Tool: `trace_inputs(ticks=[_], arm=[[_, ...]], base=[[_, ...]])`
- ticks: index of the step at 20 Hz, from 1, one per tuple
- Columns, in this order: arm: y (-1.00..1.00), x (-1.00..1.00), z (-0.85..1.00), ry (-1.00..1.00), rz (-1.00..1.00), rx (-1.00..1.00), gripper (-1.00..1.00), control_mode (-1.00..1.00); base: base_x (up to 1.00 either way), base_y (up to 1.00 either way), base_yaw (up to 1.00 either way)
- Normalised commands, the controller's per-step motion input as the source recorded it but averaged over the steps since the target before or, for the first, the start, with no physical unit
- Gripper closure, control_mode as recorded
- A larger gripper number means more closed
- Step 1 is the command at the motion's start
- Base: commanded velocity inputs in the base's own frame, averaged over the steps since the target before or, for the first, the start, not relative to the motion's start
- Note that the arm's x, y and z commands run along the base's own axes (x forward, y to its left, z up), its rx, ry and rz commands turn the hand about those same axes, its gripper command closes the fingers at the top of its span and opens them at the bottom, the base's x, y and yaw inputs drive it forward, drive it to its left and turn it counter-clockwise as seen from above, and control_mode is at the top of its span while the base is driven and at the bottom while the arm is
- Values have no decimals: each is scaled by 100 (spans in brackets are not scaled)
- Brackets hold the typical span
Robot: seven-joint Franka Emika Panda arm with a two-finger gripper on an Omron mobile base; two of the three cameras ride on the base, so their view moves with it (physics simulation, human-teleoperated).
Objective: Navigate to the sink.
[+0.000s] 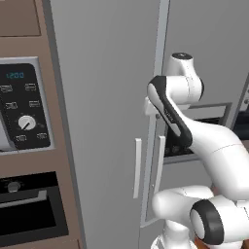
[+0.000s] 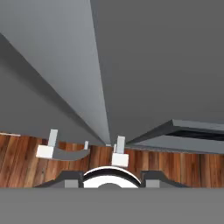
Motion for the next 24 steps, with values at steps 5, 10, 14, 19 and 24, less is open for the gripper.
trace_inputs(ticks=[5, 10, 14, 19, 24], arm=[[0, -74, 0, -10, 0, 0, -100, -100], [0, -100, 0, -22, 0, -2, -100, -100], [0, -93, 0, -31, 0, 0, -100, -100], [0, -95, 0, -21, 0, 0, -100, -100], [-4, -20, 0, -3, 0, 0, -100, 100]], base=[[0, 0, 0], [0, 0, 0], [0, 0, 0], [0, 0, 0], [-69, -60, -10]])
